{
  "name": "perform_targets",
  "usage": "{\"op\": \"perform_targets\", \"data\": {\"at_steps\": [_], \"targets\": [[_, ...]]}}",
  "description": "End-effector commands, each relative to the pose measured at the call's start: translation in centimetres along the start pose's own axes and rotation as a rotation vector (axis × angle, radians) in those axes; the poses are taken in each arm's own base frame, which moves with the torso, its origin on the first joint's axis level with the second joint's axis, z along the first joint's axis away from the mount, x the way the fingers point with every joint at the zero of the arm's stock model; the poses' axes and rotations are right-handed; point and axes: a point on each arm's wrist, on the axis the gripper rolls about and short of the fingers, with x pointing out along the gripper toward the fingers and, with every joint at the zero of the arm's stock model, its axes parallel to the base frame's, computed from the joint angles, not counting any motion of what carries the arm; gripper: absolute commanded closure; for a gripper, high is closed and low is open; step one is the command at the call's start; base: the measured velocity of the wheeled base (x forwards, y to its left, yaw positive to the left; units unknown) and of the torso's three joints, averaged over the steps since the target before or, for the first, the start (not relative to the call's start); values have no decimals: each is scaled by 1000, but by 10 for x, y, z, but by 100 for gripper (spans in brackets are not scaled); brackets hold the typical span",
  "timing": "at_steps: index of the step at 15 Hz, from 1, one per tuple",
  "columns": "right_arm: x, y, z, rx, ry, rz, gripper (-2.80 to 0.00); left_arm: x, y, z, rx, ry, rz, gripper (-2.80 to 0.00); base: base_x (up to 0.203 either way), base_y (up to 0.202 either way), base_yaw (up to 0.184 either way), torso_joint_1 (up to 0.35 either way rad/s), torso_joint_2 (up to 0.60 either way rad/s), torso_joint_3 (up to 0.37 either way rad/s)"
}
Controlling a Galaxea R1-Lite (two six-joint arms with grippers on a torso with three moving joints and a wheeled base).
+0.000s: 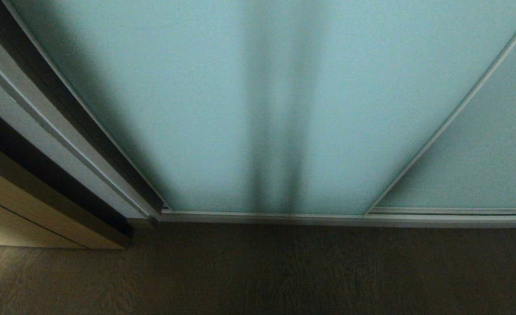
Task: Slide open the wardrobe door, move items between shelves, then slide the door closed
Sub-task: Open the door
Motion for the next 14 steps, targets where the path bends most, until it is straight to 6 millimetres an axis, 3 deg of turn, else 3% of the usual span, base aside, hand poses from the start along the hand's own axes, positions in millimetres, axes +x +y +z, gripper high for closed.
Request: {"op": "perform_targets", "data": {"at_steps": [1,7,14], "targets": [[0,0,0,-1,-3,1,0,8,-4,-3,1,1,-41,0,0,0,0,0,0,0],[0,0,0,0,-3,1,0,37,-16,1,-15,-47,-39,0,0,0,0,0,0,0],[0,0,0,-1,-3,1,0,59,-26,-21,-1,-17,-55,0,0,0,0,0,0,0]]}}
